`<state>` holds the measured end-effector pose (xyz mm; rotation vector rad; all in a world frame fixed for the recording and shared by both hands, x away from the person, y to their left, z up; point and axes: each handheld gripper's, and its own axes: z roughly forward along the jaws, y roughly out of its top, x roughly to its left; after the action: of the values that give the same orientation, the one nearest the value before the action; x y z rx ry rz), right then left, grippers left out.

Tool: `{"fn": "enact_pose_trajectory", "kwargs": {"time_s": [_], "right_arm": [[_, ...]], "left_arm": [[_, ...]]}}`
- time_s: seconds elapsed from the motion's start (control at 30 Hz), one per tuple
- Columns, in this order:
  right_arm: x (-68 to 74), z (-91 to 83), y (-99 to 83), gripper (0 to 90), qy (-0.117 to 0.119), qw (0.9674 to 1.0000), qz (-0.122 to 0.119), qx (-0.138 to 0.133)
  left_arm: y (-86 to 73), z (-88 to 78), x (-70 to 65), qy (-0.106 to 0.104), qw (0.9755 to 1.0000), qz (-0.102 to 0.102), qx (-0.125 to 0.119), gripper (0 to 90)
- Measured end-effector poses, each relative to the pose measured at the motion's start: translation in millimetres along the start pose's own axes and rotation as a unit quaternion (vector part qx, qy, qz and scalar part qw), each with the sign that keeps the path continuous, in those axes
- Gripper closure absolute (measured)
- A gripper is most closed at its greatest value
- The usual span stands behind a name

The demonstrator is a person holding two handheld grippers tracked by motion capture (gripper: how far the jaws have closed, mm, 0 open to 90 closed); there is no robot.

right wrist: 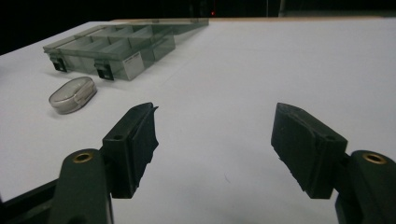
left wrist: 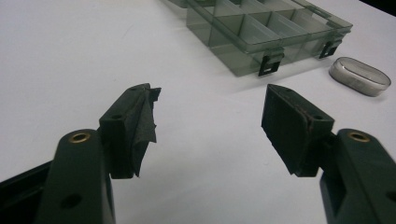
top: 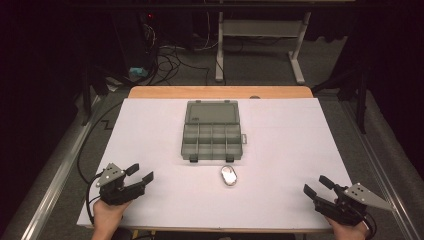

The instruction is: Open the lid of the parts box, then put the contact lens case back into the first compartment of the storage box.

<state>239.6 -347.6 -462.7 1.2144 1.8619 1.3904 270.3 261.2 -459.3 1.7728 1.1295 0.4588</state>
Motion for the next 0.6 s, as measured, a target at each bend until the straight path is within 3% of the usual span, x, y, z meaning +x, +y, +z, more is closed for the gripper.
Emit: {"fn": "enact_pose_trajectory", "kwargs": {"time_s": [0.07, 0.17, 0.23, 0.5, 0.6], "right_arm": [[1.0, 0.4, 0.3, 31.1, 0.0, 1.0, -0.007, -0.001], [1.3, 2.7, 0.2, 30.1, 0.003, 1.0, -0.004, 0.005], [2.1, 4.3, -0.1, 28.5, 0.005, 0.9999, -0.009, 0.009], [2.8, 2.3, 0.1, 28.0, 0.001, 0.9999, -0.009, 0.005], [4.9, 1.2, 0.1, 28.1, 0.004, 0.9999, -0.009, 0.004]], "left_arm": [[-1.1, -0.9, 1.8, 0.0, 1.0, -0.006, -0.001, 34.9], [-3.3, -2.3, 7.5, -0.007, 0.9995, -0.031, -0.003, 34.9], [-3.0, -2.2, 7.2, -0.009, 0.9994, -0.034, -0.004, 34.9], [0.5, 3.5, -1.8, -0.009, 0.9998, -0.016, 0.011, 34.5], [6.4, 7.2, -10.9, -0.009, 0.9999, -0.005, 0.01, 33.5]]}}
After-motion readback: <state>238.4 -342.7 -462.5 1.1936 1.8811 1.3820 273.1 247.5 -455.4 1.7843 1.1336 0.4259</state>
